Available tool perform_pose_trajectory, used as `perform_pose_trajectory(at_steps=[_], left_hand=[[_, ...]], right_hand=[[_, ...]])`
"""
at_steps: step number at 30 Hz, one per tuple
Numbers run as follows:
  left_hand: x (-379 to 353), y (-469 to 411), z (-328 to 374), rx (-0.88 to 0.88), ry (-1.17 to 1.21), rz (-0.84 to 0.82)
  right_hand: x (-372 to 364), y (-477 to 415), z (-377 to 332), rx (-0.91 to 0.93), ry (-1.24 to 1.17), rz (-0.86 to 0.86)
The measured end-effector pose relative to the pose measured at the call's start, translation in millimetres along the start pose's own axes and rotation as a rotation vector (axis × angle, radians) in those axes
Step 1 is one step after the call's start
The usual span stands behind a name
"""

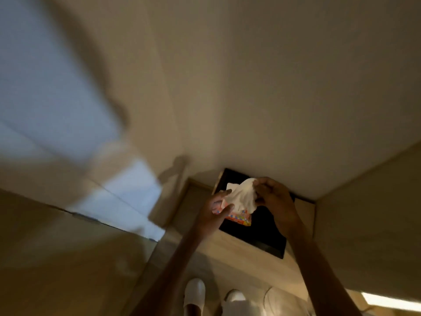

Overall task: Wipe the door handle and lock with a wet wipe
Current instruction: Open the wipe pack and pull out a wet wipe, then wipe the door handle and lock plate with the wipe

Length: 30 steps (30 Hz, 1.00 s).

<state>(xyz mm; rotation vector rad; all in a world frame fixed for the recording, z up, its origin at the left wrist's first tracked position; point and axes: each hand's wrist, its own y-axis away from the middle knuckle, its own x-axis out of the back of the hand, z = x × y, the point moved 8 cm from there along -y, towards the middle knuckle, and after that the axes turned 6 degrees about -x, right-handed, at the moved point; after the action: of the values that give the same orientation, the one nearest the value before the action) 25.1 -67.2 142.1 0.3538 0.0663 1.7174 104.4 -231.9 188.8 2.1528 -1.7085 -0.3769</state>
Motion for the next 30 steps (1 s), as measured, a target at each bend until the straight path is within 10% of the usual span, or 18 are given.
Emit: perform_pose_trajectory(at_steps=[14, 30], left_hand=[[73, 193, 81, 0.016, 0.042, 0.58], [130, 530, 42, -0.058, 0.661, 1.478]], right_hand=[[-73, 118, -50, 0.043, 0.218, -0.556], [-263, 339, 10, 0.354, 0.692, -1.298]])
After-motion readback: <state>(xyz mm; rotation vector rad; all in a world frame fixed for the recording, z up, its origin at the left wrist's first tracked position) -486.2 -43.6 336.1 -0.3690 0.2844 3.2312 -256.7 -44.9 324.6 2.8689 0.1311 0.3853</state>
